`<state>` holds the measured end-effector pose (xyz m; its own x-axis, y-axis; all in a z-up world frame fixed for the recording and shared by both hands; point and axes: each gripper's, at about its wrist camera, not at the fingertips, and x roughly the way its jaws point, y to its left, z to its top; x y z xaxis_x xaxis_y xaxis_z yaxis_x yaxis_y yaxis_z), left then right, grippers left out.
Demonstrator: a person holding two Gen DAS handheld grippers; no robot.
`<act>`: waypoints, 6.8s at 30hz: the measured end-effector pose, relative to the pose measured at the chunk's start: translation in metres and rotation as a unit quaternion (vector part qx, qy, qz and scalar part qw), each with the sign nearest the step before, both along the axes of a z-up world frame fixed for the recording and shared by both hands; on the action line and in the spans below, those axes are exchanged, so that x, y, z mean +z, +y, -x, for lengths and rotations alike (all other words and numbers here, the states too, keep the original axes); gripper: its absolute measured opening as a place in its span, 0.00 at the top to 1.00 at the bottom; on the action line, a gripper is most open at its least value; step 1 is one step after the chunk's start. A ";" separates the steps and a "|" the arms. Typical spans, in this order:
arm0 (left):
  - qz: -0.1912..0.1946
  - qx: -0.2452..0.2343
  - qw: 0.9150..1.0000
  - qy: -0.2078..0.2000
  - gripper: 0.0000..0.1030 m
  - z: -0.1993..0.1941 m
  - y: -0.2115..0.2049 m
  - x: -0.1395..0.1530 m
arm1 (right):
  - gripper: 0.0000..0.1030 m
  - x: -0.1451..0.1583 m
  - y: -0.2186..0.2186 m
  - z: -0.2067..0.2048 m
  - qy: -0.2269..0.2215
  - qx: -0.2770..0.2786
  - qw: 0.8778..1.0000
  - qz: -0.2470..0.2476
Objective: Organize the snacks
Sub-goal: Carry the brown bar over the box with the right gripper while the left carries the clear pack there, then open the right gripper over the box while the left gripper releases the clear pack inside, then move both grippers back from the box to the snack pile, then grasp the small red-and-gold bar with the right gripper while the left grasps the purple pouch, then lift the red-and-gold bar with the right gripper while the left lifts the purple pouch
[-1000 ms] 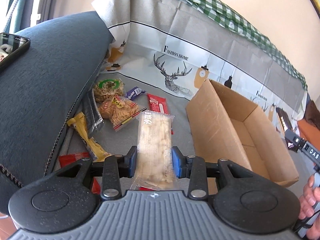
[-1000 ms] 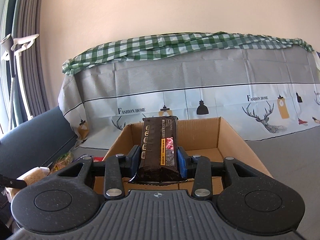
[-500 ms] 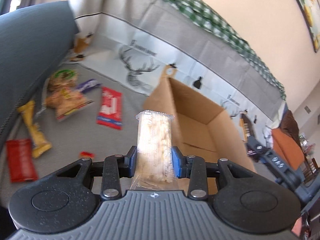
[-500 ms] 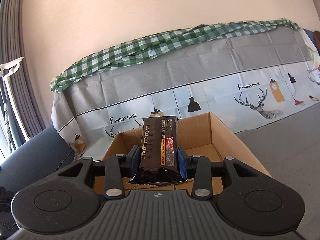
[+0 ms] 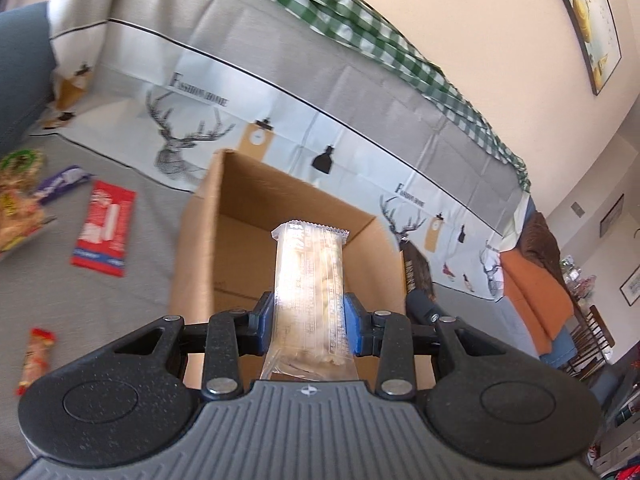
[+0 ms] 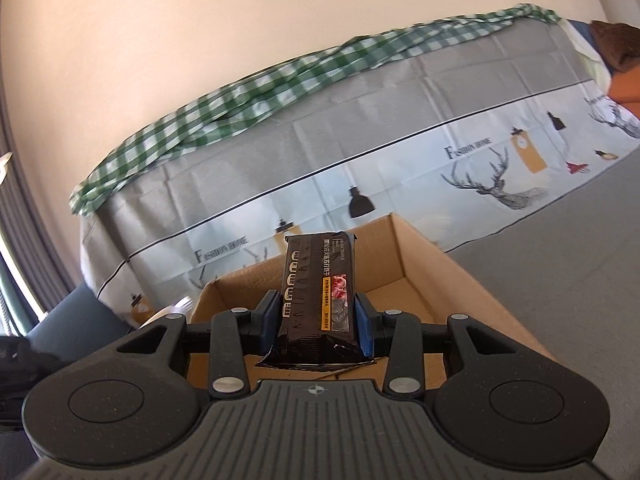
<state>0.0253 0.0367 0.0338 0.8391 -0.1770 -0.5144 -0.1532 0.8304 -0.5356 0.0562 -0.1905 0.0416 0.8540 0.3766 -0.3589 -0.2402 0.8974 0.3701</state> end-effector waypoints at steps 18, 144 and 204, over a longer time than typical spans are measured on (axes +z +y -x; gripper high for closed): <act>-0.062 -0.013 0.996 -0.062 0.26 -0.058 -0.036 0.052 | 0.33 -0.002 -0.011 -0.001 0.005 -0.037 0.999 -0.015; -0.007 0.050 0.980 0.193 0.69 0.094 0.192 -0.090 | 0.81 -0.081 0.228 0.113 0.108 0.333 0.896 0.274; -0.142 0.078 0.983 0.082 0.84 0.084 0.148 -0.065 | 0.83 -0.055 0.216 0.122 0.039 0.321 0.916 0.238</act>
<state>-0.0592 0.1846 -0.0310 0.7458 0.1178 -0.6556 -0.3564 0.9020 -0.2434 -0.0657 0.0251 -0.0136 0.4760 0.5764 -0.6642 -0.7643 0.6447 0.0117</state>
